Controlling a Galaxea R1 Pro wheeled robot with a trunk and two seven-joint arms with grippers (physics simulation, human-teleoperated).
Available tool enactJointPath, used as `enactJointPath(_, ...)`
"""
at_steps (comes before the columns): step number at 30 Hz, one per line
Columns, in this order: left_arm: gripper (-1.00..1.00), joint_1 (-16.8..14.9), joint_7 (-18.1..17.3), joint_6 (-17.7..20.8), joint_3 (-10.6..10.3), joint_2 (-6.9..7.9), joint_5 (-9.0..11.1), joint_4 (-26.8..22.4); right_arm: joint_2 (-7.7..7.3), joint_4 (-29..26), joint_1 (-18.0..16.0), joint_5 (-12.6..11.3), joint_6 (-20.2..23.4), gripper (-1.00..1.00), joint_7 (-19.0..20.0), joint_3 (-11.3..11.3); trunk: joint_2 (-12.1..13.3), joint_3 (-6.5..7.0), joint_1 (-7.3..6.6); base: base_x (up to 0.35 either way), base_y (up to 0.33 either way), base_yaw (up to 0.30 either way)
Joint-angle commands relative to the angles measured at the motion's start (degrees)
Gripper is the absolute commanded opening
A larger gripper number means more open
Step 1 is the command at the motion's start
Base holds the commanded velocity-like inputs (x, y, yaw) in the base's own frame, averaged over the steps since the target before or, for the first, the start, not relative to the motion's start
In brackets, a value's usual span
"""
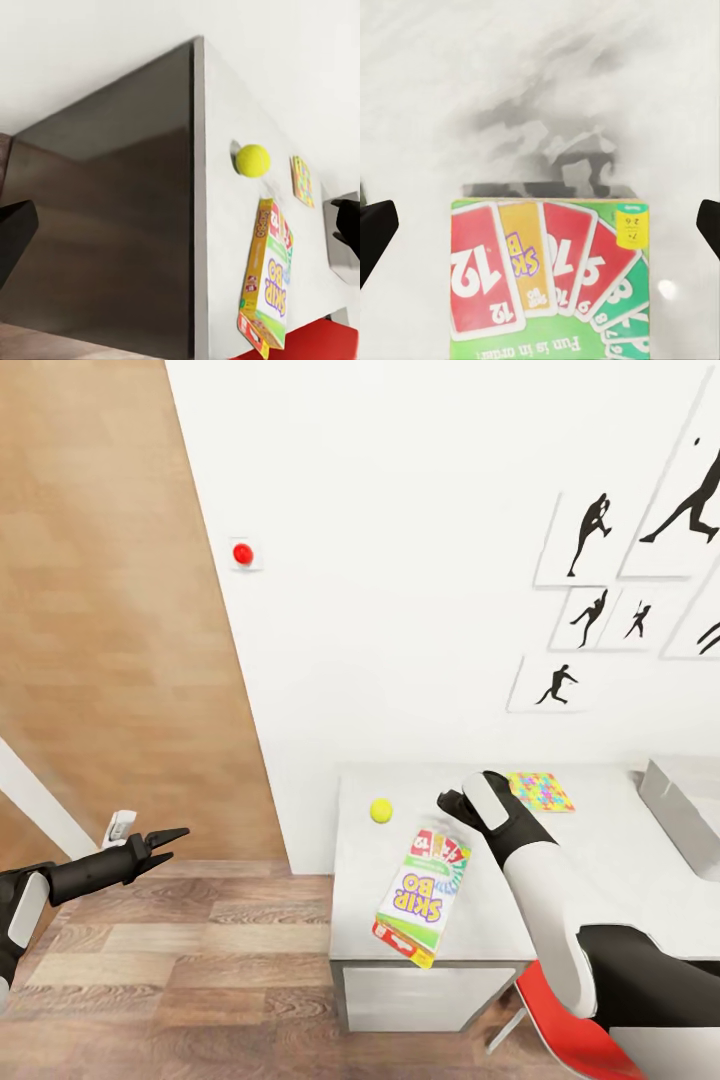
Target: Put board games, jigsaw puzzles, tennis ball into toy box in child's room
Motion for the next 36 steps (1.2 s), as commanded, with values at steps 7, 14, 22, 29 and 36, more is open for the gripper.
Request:
enactJointPath(7, 1.00, -0.06, -0.18, 0.25, 0.06, 0.00, -0.03, 0.02, -0.11, -0.02, -0.05, -0.37, 0.08, 1.00, -0.42, 0.07, -0.12, -0.78, 0.04, 0.021, 0.026, 0.000)
enactJointPath(14, 1.00, -0.06, -0.17, 0.25, 0.06, 0.00, -0.04, 0.01, -0.11, -0.02, -0.05, -0.37, 0.08, 1.00, -0.42, 0.21, -0.12, -1.44, 0.04, 0.002, 0.002, 0.000)
enactJointPath(22, 1.00, -0.06, -0.17, 0.25, 0.06, 0.00, -0.04, 0.02, -0.12, -0.02, -0.05, -0.33, 0.08, 1.00, -0.42, 0.31, -0.12, -2.19, 0.04, 0.018, 0.002, 0.000)
enactJointPath(29, 1.00, -0.06, -0.17, 0.25, 0.06, 0.00, -0.04, 0.03, -0.24, -0.02, -0.05, -0.29, 0.08, 1.00, -0.42, 0.32, -0.12, -2.85, 0.04, 0.161, 0.066, 0.000)
enactJointPath(36, 1.00, -0.06, -0.17, 0.25, 0.06, 0.00, -0.04, 0.02, -0.29, -0.09, -0.14, -0.28, 0.08, 1.00, -0.42, 0.32, -0.12, -3.51, 0.04, 0.041, 0.015, 0.000)
